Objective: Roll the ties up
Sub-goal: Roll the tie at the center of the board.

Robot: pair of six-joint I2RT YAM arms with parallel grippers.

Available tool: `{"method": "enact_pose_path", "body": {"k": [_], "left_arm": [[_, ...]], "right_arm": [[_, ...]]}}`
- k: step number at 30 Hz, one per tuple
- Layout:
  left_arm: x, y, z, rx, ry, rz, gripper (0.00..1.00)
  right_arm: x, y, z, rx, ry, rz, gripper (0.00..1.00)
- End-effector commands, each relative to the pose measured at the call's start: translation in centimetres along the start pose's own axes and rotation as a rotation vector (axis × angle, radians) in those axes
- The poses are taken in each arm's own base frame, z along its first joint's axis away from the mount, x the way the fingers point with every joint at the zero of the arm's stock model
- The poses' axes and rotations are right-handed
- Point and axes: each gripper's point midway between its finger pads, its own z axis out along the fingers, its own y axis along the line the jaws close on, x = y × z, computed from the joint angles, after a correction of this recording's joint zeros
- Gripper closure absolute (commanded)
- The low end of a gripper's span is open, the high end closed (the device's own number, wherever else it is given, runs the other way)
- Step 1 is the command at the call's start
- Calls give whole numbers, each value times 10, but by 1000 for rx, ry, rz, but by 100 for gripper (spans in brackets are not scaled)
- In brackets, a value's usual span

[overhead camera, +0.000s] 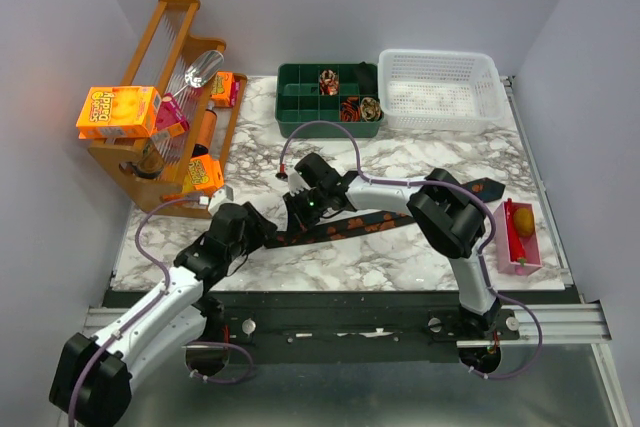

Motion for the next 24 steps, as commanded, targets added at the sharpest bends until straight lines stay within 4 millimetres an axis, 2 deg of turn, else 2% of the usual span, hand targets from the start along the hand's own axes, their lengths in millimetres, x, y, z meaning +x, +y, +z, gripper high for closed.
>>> {"method": "enact_pose_path", "body": {"k": [1,2,9,12,16,19,24], "left_arm": [[20,23,3,8,79,-94,37],[17,26,6,6,68,-125,38],[38,34,16,56,109,-207,47],[37,26,17,114,97,-211,54],[31,25,16,113,76,-195,63],[16,20,13,107,28,-164,75],[12,19,13,73,43,-82,91]], "right_arm": [[19,-6,7,17,44,9,99],[19,-6,7,16,43,12,100],[18,-6,7,17,42,9,100],[19,-6,7,19,43,15,100],[18,-4,7,11,41,13,100],[14,-2,5,5,34,13,100],[6,6,4,-20,21,9,100]]}}
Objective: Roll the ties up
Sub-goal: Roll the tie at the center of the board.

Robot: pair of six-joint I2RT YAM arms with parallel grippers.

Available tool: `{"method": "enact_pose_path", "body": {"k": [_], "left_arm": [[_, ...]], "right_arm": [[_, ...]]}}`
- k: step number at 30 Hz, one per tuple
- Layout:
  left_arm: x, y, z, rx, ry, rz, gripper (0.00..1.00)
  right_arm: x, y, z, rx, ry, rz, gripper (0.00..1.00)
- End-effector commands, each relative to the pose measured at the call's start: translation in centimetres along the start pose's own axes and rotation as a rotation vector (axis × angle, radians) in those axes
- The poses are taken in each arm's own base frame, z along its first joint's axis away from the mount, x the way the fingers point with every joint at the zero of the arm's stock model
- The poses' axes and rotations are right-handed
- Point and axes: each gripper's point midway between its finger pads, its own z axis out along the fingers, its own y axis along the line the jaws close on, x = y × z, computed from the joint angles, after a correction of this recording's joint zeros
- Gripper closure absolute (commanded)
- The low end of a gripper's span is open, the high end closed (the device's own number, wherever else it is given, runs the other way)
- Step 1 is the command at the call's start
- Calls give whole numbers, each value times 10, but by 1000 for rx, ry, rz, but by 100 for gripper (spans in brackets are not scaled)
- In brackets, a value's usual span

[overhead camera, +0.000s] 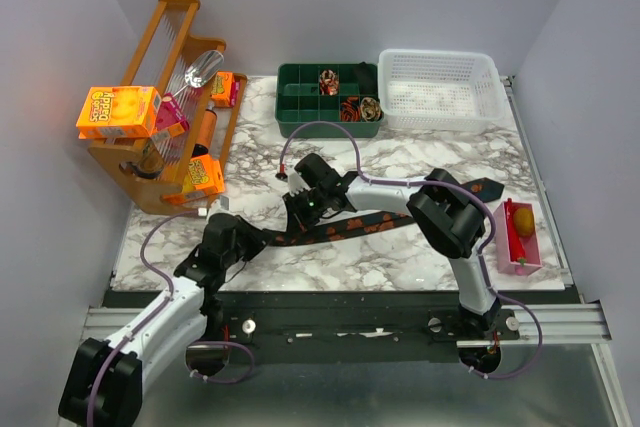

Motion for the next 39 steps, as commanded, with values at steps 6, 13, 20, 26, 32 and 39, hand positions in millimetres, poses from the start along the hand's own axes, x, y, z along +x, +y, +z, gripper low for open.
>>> {"method": "enact_pose_path", "body": {"k": [6,13,20,26,32,39], "left_arm": [[-12,-12,5,-55,36,153,100],[-36,-30,-6,-97,-4,262,100],[-22,-42,0,-89,65,346,100],[-10,-47,7,-130,92,413,100],[-14,-55,6,-134,69,425,100],[-21,-54,5,-171,66,470,100]], "right_arm": [[2,11,15,-43,35,12,100],[-3,16,19,-54,34,7,100],[-16,18,23,-53,15,0,100],[-22,20,25,-61,12,3,100],[-19,20,25,-67,21,9,99],[-20,23,24,-78,19,6,100]]}}
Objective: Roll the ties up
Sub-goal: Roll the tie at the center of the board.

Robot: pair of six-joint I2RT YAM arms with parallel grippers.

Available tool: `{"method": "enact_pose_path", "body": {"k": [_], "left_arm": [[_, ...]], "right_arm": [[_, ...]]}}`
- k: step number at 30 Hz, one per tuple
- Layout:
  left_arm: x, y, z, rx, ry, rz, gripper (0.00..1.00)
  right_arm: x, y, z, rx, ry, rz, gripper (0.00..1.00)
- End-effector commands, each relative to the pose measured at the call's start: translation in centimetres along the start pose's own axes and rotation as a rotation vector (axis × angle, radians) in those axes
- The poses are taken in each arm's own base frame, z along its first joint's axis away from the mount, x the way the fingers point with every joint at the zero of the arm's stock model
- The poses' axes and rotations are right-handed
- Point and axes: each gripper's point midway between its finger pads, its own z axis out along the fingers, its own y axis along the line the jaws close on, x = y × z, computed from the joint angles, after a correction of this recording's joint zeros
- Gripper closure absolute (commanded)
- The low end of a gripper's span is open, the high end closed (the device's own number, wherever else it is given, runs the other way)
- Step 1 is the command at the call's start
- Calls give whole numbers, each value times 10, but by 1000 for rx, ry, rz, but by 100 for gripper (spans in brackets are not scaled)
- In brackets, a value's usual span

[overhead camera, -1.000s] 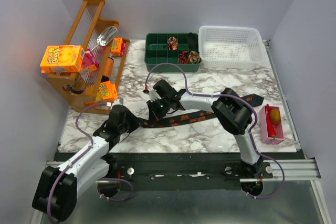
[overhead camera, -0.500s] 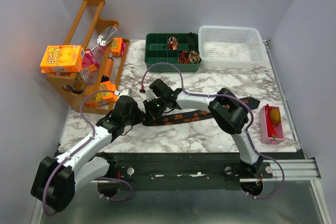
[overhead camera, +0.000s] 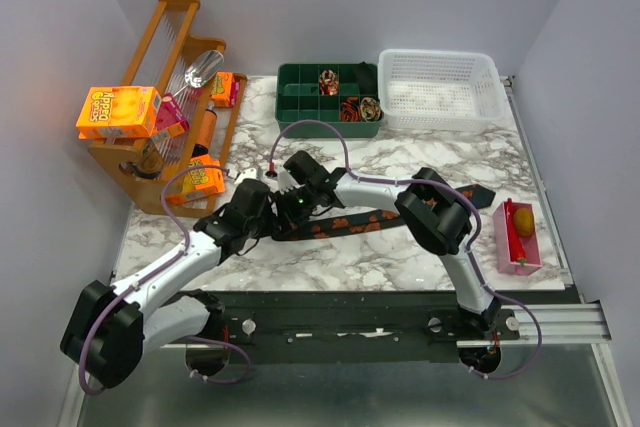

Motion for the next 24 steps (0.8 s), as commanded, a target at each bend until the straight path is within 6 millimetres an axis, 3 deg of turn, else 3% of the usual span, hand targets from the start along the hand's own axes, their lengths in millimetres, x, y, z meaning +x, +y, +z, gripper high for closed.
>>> {"method": "enact_pose_path", "body": {"k": [1,7,14,18,24], "left_arm": [[-12,-7,-4,-6,-24,43,100],[-12,3,-6,-76,15,121,100],[-18,25,-15,-218,20,148,100],[-24,34,-22,-283,6,164,100],[-25,40,-23,-326,17,200,100]], "right_arm": [[-7,13,5,-44,-6,-14,99],[-17,20,-4,-39,-33,-36,100],[-51,30,-40,-20,-119,-74,100],[-64,14,-64,29,-170,-65,100],[-58,-20,-88,130,-191,-42,100]]}}
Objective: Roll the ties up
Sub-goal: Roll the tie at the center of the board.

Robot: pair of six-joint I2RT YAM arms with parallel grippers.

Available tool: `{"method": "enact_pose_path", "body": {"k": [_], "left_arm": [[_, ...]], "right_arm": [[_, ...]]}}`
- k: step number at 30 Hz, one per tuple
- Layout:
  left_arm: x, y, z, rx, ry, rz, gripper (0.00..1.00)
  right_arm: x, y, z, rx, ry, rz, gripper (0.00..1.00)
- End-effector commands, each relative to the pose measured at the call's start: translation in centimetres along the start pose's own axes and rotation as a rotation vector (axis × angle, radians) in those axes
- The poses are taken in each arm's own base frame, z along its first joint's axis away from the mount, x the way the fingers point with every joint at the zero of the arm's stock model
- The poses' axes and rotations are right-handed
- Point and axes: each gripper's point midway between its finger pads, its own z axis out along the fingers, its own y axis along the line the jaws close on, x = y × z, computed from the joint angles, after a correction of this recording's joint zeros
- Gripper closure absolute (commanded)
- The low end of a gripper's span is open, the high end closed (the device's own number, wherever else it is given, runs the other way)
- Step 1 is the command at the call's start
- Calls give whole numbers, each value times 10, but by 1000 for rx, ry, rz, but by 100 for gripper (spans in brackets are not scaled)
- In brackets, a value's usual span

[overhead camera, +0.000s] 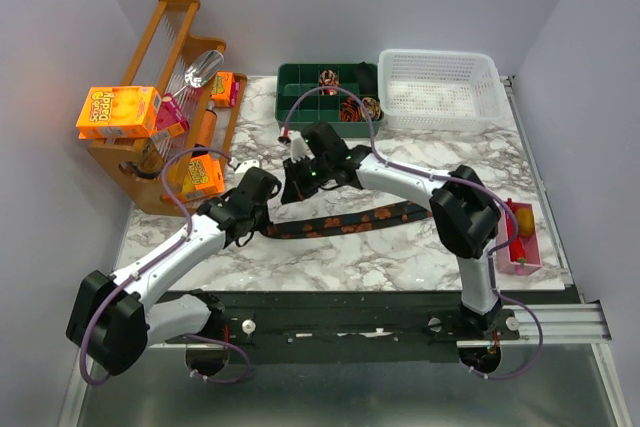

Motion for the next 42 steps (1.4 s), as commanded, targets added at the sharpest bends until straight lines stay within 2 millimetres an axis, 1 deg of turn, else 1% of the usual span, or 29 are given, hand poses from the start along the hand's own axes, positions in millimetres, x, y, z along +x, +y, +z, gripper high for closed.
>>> {"method": "enact_pose_path", "body": {"k": [1,3,7,13,17,20,21,23,24,27,28,31,38,42], "left_arm": [[-1,12,0,-80,1,50,100],[4,8,3,-82,17,74,100],[11,-1,10,-87,42,110,100],[17,-20,20,-73,62,148,100],[22,-39,25,-50,73,185,100],[25,-50,28,-32,84,194,97],[27,-55,28,-19,87,203,94],[30,-63,30,6,90,194,84],[33,-67,29,15,93,201,70],[36,-73,32,22,98,190,54],[38,-74,32,24,102,195,51],[44,-77,36,36,120,187,50],[57,-96,41,149,139,125,49],[63,-99,42,170,155,103,49]], "right_arm": [[5,-29,-21,109,-8,7,99],[10,-39,-27,137,-5,22,100],[20,-49,-33,157,6,39,100],[28,-50,-34,158,20,52,100],[33,-51,-32,155,32,57,100],[35,-52,-31,155,37,63,100],[36,-52,-31,155,39,62,100],[37,-53,-31,154,42,62,100],[37,-53,-30,154,42,62,100],[38,-54,-30,157,46,63,99],[39,-54,-30,160,45,59,100],[40,-55,-31,163,47,60,100],[44,-56,-30,161,59,62,100],[46,-52,-30,141,65,64,100]]}}
